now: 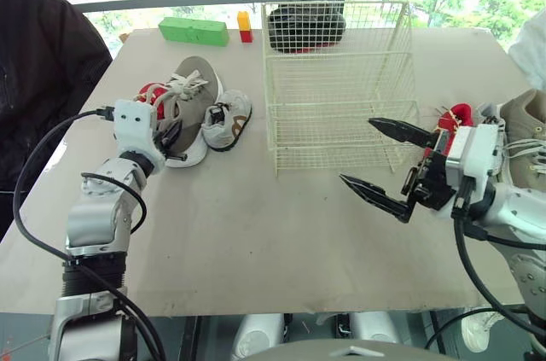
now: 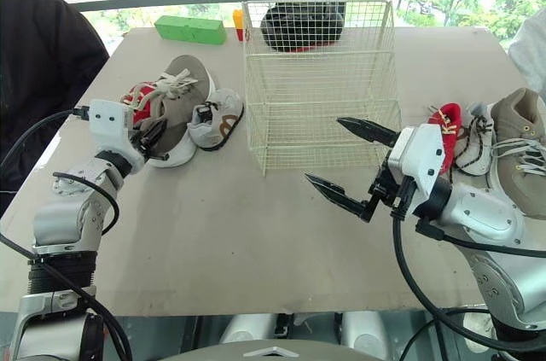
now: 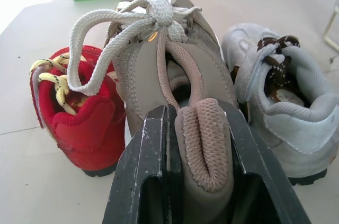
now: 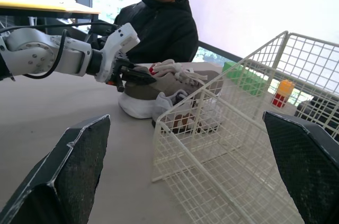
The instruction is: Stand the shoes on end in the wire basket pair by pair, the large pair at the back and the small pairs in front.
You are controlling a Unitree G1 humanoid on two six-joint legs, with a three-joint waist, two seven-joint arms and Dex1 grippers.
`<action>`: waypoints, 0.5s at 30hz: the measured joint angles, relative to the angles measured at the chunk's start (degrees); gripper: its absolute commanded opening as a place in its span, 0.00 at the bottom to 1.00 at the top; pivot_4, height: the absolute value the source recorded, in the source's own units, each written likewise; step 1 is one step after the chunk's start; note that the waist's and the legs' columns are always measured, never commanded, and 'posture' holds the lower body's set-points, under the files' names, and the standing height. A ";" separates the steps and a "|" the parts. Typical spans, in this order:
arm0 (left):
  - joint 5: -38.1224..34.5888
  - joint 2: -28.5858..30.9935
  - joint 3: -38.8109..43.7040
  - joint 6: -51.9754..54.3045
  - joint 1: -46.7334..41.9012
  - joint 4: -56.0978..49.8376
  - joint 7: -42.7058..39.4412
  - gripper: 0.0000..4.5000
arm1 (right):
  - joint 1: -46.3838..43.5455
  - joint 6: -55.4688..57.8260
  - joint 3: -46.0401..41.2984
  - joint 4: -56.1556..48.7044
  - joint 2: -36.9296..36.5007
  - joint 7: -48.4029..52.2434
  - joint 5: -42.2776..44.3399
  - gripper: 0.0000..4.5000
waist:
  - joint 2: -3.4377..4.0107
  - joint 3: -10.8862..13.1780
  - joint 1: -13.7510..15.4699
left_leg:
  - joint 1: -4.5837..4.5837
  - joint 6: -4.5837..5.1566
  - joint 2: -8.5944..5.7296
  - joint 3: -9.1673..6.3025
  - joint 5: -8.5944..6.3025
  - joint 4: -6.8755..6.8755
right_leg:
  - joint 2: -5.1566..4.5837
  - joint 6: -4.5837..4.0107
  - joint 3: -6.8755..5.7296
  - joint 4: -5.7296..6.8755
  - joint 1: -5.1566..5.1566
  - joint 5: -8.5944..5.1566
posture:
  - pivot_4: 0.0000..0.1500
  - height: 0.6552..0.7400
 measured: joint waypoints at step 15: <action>0.37 -1.33 2.62 1.77 5.14 -6.10 -0.26 1.00 | -0.97 -1.72 1.89 2.74 -0.04 2.58 -0.08 1.00 | -0.12 0.05 -0.14 | -0.44 0.04 -0.03 -0.05 -0.02 0.02 | -0.03 0.01 -0.07 -0.08 -0.34 0.01 | 1.00 1.00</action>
